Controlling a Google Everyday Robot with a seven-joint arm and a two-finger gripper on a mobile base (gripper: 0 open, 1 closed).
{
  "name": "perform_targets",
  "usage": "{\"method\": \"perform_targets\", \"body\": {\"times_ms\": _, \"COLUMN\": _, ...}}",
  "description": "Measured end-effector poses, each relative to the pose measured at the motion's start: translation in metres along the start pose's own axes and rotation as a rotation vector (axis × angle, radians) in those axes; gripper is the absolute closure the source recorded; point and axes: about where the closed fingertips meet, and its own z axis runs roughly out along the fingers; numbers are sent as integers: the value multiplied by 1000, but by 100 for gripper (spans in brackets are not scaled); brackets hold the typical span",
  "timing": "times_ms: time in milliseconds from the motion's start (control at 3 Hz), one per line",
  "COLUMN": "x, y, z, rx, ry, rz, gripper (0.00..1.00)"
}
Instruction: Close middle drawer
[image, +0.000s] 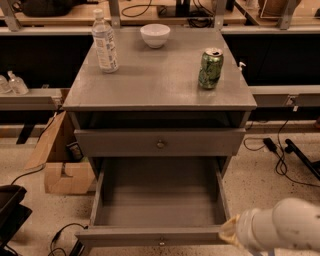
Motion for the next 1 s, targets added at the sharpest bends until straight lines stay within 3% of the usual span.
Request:
{"method": "perform_targets", "body": {"times_ms": 333, "x": 36, "y": 60, "z": 69, "rx": -62, "ry": -22, "rz": 19, "gripper": 100}}
{"method": "perform_targets", "body": {"times_ms": 667, "x": 54, "y": 77, "z": 131, "rx": -69, "ry": -71, "rz": 40, "gripper": 100}}
{"method": "perform_targets", "body": {"times_ms": 1000, "x": 61, "y": 71, "z": 185, "rx": -75, "ry": -118, "rz": 60, "gripper": 100}}
